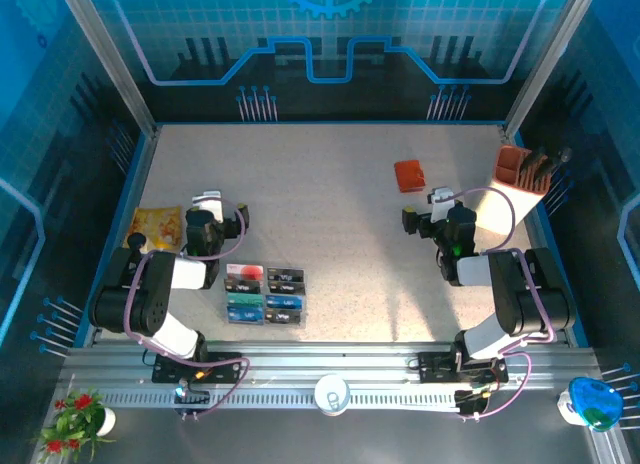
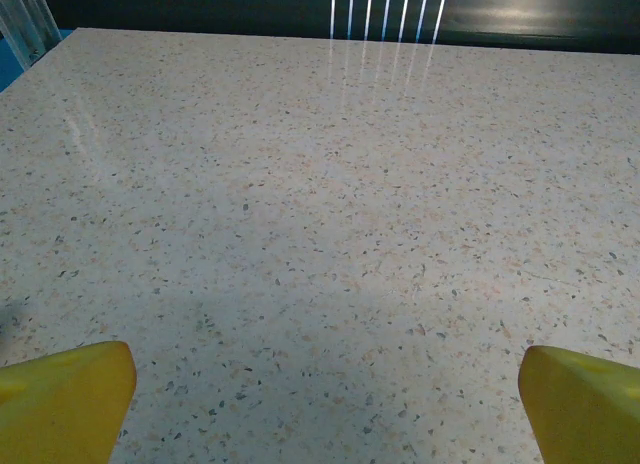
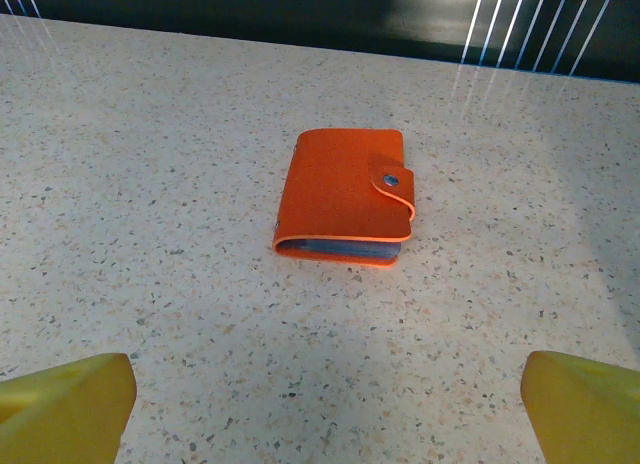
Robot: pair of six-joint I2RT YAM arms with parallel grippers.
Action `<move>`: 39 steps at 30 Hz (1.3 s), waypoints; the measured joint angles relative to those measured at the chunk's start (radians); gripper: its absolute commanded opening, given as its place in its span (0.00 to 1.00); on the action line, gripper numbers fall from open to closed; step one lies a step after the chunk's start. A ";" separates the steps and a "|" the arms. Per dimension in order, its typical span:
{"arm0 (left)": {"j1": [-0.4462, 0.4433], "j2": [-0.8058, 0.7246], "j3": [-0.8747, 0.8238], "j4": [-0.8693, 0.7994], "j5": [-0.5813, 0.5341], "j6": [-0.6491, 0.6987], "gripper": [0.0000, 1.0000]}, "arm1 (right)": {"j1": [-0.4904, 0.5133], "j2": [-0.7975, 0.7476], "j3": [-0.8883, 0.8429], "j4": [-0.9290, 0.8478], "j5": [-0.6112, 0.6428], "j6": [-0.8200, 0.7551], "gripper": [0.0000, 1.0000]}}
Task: Put the credit cards into the card holder
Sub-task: Move the storage box to the center of the table.
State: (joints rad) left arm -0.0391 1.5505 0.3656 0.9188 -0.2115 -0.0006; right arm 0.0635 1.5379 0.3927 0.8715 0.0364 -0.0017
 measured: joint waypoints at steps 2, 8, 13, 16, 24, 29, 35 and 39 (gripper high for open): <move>0.000 0.000 0.000 0.000 0.000 0.000 0.99 | 0.000 0.000 0.000 0.000 -0.003 0.000 1.00; 0.000 0.000 0.000 0.000 0.000 0.000 0.99 | 0.000 0.000 0.000 0.000 -0.004 0.000 1.00; 0.000 0.000 0.000 0.000 0.000 0.000 0.99 | 0.000 0.000 0.000 0.000 -0.005 0.000 1.00; 0.000 0.000 0.000 0.000 0.000 0.000 0.99 | 0.000 0.000 0.000 0.000 -0.005 0.000 1.00; 0.000 0.000 0.000 0.000 0.000 0.000 0.99 | 0.000 0.000 0.000 0.000 -0.005 0.000 1.00; 0.001 0.000 0.000 0.000 0.001 0.000 0.99 | 0.000 0.000 0.000 0.000 -0.005 0.000 1.00; 0.010 0.000 0.000 0.000 0.018 0.000 0.99 | -0.001 0.000 0.000 0.000 -0.017 0.000 1.00; 0.012 0.000 0.000 0.000 0.025 0.000 0.99 | -0.002 0.000 0.000 0.000 -0.019 0.000 1.00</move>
State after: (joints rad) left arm -0.0269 1.5505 0.3656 0.9184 -0.1867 -0.0010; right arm 0.0620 1.5379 0.3927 0.8711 0.0174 -0.0013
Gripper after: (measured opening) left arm 0.992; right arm 0.996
